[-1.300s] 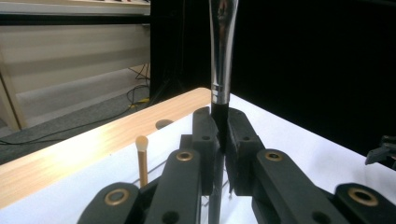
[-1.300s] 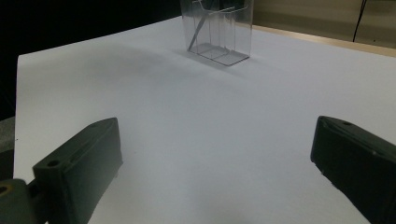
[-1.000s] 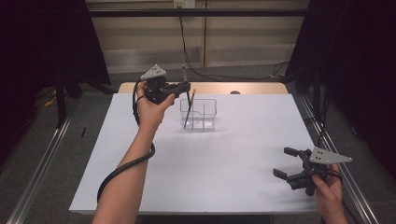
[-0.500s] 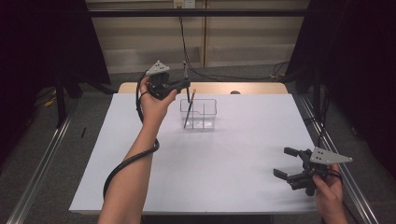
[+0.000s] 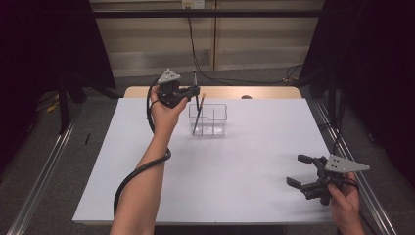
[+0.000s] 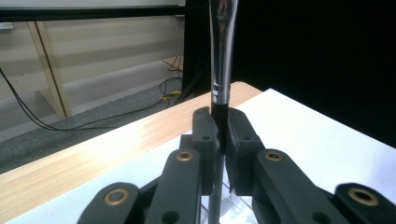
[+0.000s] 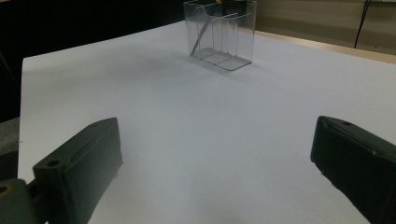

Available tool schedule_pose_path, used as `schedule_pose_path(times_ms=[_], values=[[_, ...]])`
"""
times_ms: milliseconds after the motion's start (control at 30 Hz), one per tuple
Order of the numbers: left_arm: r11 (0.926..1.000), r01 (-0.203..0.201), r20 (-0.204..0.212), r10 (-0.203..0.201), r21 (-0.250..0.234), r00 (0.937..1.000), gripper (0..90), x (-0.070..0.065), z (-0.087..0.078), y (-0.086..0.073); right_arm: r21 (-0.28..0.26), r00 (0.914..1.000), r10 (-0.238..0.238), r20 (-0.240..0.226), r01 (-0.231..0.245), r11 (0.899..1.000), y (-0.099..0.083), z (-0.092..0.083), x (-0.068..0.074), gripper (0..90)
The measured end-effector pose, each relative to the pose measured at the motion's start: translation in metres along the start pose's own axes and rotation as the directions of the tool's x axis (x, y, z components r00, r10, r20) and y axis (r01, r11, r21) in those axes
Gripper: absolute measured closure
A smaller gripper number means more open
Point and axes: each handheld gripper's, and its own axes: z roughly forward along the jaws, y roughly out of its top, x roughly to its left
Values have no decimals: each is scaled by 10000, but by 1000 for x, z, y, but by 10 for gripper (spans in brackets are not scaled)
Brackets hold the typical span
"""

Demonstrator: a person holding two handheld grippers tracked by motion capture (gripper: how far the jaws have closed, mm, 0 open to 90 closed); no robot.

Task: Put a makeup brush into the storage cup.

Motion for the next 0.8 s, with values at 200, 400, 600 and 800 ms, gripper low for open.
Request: schedule_pose_path(times_ms=[200,400,600,800], values=[[10000,49,-16,-49,-12,10000,837,0,1,-2,-57,10000,10,13,-10,10000,1,0,0,14],[10000,50,-28,-50,54,10000,837,0,2,-5,-47,10000,-31,-19,31,10000,1,0,0,14],[9999,42,-59,-41,94,10000,837,0,3,-8,-36,10000,-49,-24,49,10000,1,0,1,14],[9999,85,-45,-85,122,10000,837,-1,5,-10,-8,10000,-82,-52,82,10000,1,1,1,14]])
